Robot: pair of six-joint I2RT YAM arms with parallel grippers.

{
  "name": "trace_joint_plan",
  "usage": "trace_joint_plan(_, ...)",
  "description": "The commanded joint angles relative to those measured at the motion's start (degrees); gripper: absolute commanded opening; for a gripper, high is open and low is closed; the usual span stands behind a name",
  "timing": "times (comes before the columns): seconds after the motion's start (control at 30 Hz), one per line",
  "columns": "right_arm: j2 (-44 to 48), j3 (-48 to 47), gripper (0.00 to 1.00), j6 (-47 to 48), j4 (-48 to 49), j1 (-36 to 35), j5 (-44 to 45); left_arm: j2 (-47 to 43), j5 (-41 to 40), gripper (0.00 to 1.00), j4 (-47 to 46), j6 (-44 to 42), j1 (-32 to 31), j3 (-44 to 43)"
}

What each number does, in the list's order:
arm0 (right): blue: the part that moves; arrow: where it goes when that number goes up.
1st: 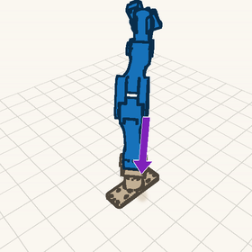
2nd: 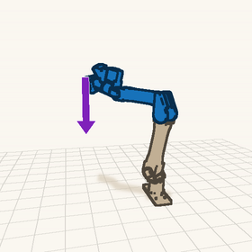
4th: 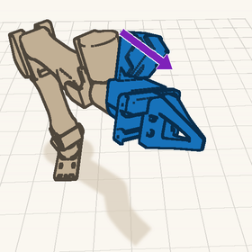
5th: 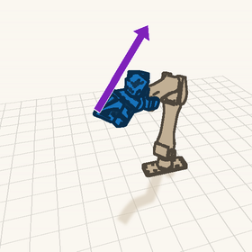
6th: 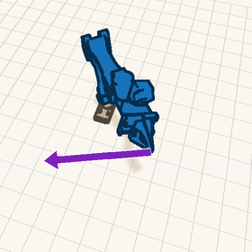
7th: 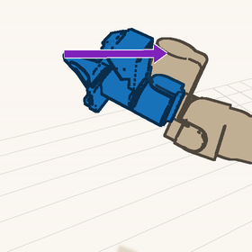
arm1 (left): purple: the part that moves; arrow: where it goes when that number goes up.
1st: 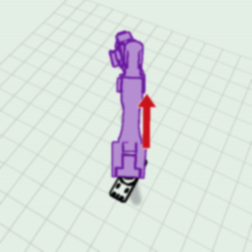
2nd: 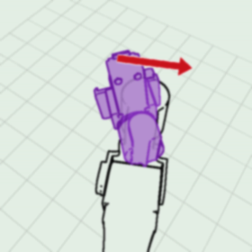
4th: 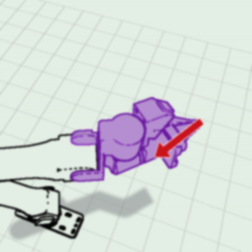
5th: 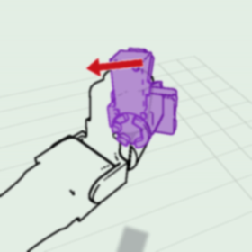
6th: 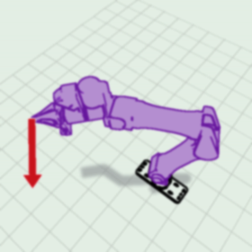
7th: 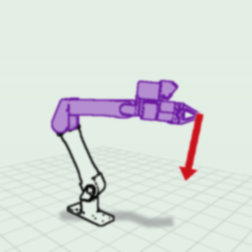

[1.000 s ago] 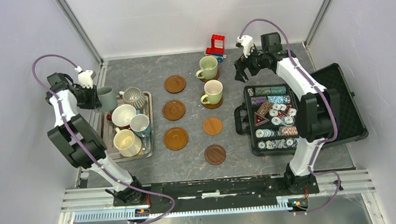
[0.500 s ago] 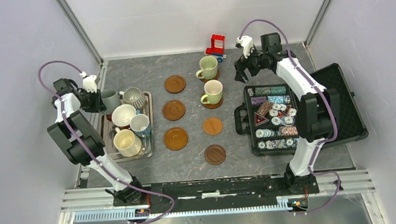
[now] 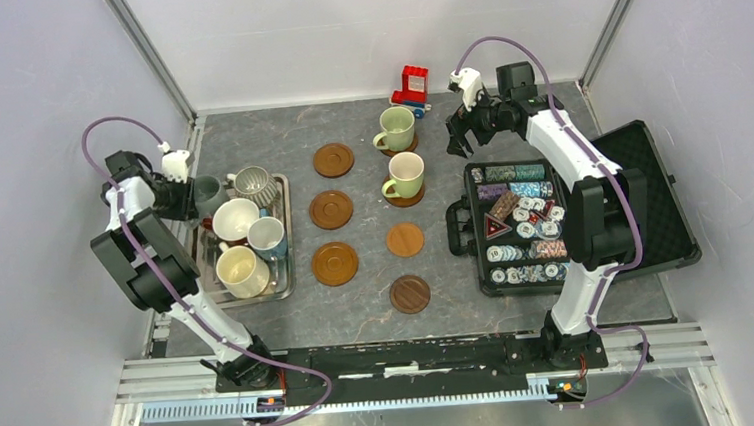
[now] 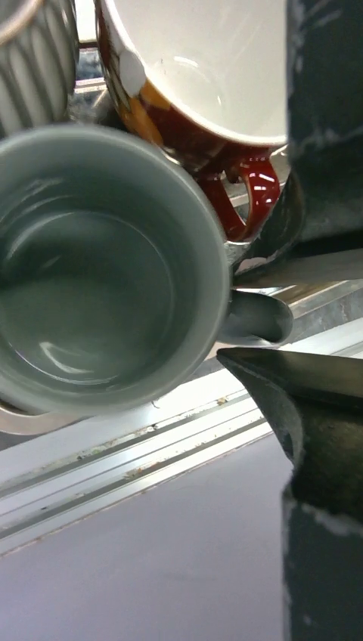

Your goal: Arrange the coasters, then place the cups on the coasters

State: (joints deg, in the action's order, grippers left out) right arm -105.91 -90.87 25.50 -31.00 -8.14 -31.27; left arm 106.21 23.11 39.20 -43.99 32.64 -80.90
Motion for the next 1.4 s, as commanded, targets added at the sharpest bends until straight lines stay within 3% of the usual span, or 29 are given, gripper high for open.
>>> trace_joint_plan(0.0,0.33,-3.48,0.98,0.94,-0.21,-0.11,-1.06,1.65,-6.72,0.44,3.3,-3.58,0.21,-2.01)
trace_joint_plan(0.53,-1.14,-5.7,0.98,0.61,-1.16,-0.11,-1.26,7.33,-11.58,0.61,5.68,-2.53,-3.76,-6.68)
trace_joint_plan(1.0,-0.53,-4.89,0.98,0.63,-1.17,-0.1,-0.91,14.66,-11.69,0.61,10.81,-2.09,-5.22,-15.75)
trace_joint_plan(1.17,-0.53,-4.89,0.98,0.52,-1.08,-0.1,-1.01,13.78,-9.26,0.53,10.9,-4.03,-5.06,-15.4)
trace_joint_plan(1.37,-0.35,-4.93,0.98,0.52,-1.14,-0.06,-1.01,9.86,-5.79,0.53,8.52,-6.47,-4.61,-12.18)
